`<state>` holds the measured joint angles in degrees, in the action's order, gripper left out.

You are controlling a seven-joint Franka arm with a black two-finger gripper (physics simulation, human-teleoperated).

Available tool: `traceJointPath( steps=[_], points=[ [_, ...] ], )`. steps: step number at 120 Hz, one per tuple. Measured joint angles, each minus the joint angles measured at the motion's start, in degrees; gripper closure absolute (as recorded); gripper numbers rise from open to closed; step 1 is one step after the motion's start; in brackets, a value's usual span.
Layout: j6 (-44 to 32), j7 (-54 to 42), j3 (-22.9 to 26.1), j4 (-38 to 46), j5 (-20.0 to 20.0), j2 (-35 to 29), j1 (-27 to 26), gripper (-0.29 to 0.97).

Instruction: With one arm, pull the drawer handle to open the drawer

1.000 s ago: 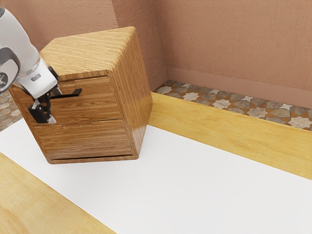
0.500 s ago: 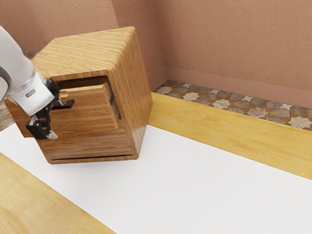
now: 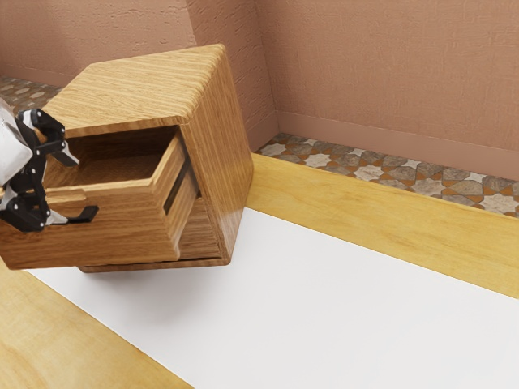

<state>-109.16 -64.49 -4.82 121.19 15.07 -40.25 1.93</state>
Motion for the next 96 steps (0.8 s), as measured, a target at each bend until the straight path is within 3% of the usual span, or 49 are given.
traceJointPath(
  steps=[24,33,59,96],
  points=[
    [15.0,11.5,1.2,-19.3,-5.2,8.3,-0.6,0.01],
    [20.1,16.9,4.8,-24.1,-6.6,11.3,-0.7,0.01],
    [25.6,29.0,7.7,-36.1,-10.0,27.3,-0.8,0.00],
    [28.9,40.1,5.8,-43.0,-12.5,29.7,-0.3,0.00]
  ],
)
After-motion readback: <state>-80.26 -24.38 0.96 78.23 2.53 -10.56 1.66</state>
